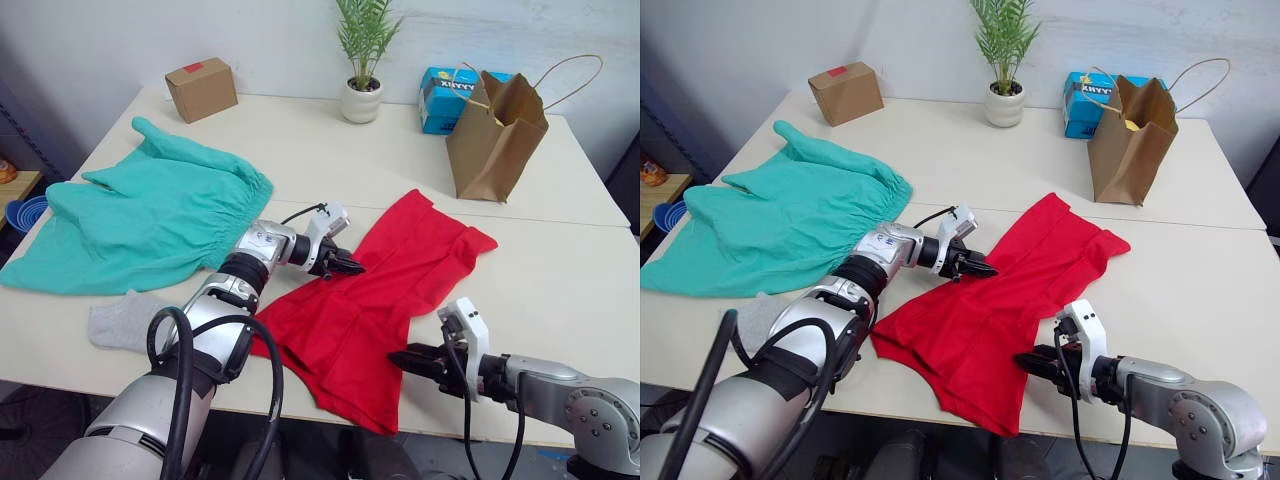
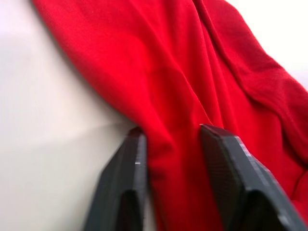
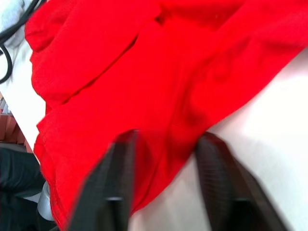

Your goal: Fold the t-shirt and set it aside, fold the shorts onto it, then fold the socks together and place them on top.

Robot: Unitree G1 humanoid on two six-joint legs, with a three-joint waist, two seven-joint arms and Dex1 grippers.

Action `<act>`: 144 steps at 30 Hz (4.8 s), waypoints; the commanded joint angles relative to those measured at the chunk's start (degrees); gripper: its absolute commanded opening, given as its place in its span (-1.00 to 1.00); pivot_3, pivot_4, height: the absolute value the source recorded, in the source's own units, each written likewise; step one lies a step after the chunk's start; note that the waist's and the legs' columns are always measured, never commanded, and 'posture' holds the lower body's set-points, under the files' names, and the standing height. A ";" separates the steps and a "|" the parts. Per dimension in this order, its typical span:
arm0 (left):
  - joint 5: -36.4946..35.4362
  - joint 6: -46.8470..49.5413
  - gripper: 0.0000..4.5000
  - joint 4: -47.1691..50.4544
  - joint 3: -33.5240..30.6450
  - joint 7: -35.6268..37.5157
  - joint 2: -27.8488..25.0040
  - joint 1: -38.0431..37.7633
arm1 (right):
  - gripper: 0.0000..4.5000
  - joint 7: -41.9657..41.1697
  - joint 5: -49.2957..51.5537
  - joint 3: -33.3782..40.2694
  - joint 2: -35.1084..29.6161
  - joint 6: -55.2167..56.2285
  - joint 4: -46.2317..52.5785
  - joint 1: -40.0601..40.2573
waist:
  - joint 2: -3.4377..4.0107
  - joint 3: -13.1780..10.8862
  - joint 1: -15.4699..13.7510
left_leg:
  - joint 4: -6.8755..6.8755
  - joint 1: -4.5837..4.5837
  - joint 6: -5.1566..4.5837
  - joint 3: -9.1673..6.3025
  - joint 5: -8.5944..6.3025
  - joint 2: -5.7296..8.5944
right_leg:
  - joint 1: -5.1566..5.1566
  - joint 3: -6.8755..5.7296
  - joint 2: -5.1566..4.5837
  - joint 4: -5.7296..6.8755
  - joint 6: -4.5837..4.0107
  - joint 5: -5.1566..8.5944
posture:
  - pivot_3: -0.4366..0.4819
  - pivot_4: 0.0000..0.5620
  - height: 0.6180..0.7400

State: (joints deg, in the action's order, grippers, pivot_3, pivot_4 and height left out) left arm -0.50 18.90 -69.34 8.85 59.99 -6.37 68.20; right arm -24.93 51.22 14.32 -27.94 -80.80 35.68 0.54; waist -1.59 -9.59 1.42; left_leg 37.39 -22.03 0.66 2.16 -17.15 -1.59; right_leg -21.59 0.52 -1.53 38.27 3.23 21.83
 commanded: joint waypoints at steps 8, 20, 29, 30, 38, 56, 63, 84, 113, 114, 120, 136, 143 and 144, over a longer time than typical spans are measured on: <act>0.37 -3.93 -0.99 -0.28 -2.51 -3.56 0.71 -2.40 | -1.00 0.20 0.69 -0.26 -1.36 1.39 -1.12 1.20 | 0.00 0.00 -0.11 | 0.05 -0.01 -0.01 0.00 0.00 0.01 | 0.00 -0.01 -0.03 0.03 0.00 0.00 | -0.05 -0.47 1.00; -1.90 -2.23 -0.99 1.79 -6.80 -5.89 0.12 -3.34 | -1.00 -2.79 1.31 2.06 -7.76 4.30 -4.38 1.09 | 0.00 0.00 -0.13 | 0.10 -0.04 -0.02 0.00 0.00 0.04 | 0.00 -0.01 -0.04 0.04 0.00 0.00 | -0.05 -0.47 1.00; -3.34 -0.13 -0.99 6.33 -8.61 -6.73 -0.94 -5.76 | -1.00 -7.42 0.64 1.99 -14.22 8.02 -7.95 1.19 | 0.00 -0.01 -0.14 | 0.09 -0.04 -0.02 0.00 0.00 0.03 | 0.00 -0.03 -0.02 0.04 0.00 0.00 | -0.05 -0.47 1.00; -3.42 0.11 -0.99 6.85 -8.61 -6.75 -1.00 -6.08 | -1.00 -7.93 0.30 1.60 -14.93 8.54 -8.34 1.04 | 0.00 -0.01 -0.14 | 0.10 -0.04 -0.02 0.00 0.00 0.02 | 0.00 -0.03 -0.02 0.04 0.00 0.00 | -0.05 -0.47 1.00; -3.95 2.54 -0.99 14.28 -8.76 -9.26 -1.67 -9.50 | -1.00 -12.31 -3.41 -1.16 -20.37 12.82 -13.22 -1.22 | 0.01 -0.02 -0.04 | 0.10 -0.05 -0.02 0.00 0.00 0.02 | 0.00 -0.04 -0.01 0.04 0.00 0.00 | -0.05 -0.47 1.00; -3.94 22.43 -0.99 58.13 -5.33 -25.05 -4.19 -27.62 | -1.00 -23.33 -14.22 -10.11 -25.91 24.17 -27.24 -11.63 | 0.08 -0.06 0.04 | 0.26 -0.09 0.11 -0.01 0.07 -0.01 | 0.01 -0.02 -0.01 0.08 0.00 0.00 | -0.05 -0.47 1.00; -2.49 23.19 -0.99 69.06 -2.44 -28.55 -7.07 -33.21 | -1.00 -26.21 -17.23 -12.28 -23.25 30.29 -30.09 -14.77 | 0.08 -0.06 0.02 | 0.34 -0.09 0.07 -0.02 0.05 0.00 | 0.04 -0.02 -0.02 0.14 0.00 0.00 | -0.05 -0.47 1.00; -7.70 -5.54 0.88 65.47 1.88 6.09 -31.26 -32.47 | 1.00 -42.70 -26.05 4.27 -30.97 64.31 -30.40 -3.45 | 0.37 -0.23 -0.21 | 0.25 -0.10 -0.06 -0.01 -0.03 0.00 | 0.10 -0.04 0.00 -0.14 -0.01 -0.01 | -0.05 -0.47 1.00; 6.22 -65.64 0.99 44.85 13.84 1.93 -22.83 -33.95 | 1.00 -38.12 -49.45 -23.44 -22.00 149.14 -65.08 -14.41 | 0.34 -0.23 0.36 | -0.18 1.94 -0.24 0.14 -0.22 -0.09 | 2.12 0.01 -0.02 -0.62 -0.05 0.02 | -0.05 -0.47 1.00; 6.14 -65.77 0.99 44.68 14.22 2.20 -22.72 -34.02 | 1.00 -37.59 -49.60 -24.12 -21.85 149.36 -64.95 -14.42 | 0.34 -0.23 0.33 | -0.19 1.94 -0.24 0.14 -0.22 -0.09 | 2.12 0.01 -0.02 -0.62 -0.05 0.02 | -0.05 -0.47 1.00; 8.14 -66.80 0.99 42.55 17.36 2.17 -19.89 -33.82 | 1.00 -34.82 -50.53 -27.54 -21.04 150.45 -64.00 -14.10 | 0.36 -0.22 0.19 | -0.18 1.94 -0.25 0.12 -0.22 -0.09 | 2.15 0.00 -0.04 -0.65 -0.05 0.02 | -0.05 -0.47 1.00; 5.81 -66.27 0.13 40.55 22.33 8.98 -21.10 -34.36 | 0.58 -29.56 -54.23 -33.13 -21.41 148.91 -57.10 -11.32 | 0.24 -0.02 0.27 | -0.30 1.96 -0.27 0.06 -0.23 -0.12 | 2.18 -0.05 -0.02 -0.75 -0.11 0.06 | -0.05 -0.47 1.00; 4.40 -63.69 -0.94 42.18 22.32 11.13 -21.99 -35.33 | -0.57 -28.92 -52.65 -33.73 -22.97 147.07 -55.82 -10.19 | 0.26 -0.01 0.22 | -0.29 1.93 -0.27 0.06 -0.24 -0.10 | 2.17 -0.05 -0.05 -0.76 -0.13 0.07 | -0.05 -0.47 1.00; 3.88 -63.33 -1.00 42.73 22.24 11.68 -22.28 -35.54 | -0.75 -28.57 -52.70 -33.47 -23.12 147.00 -55.58 -9.98 | 0.29 -0.01 0.36 | -0.29 1.94 -0.27 0.06 -0.24 -0.10 | 2.17 -0.05 -0.05 -0.76 -0.13 0.07 | -0.05 -0.47 1.00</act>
State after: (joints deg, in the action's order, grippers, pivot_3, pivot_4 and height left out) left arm 2.74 -45.07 -26.45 28.56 69.18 -27.68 35.07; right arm -53.55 -1.33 -18.68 -50.12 66.36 -20.86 -10.10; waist -1.30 -9.60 1.78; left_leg 37.08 -20.10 0.39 2.23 -17.39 -1.69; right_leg -19.42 0.48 -1.58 37.51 3.09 21.90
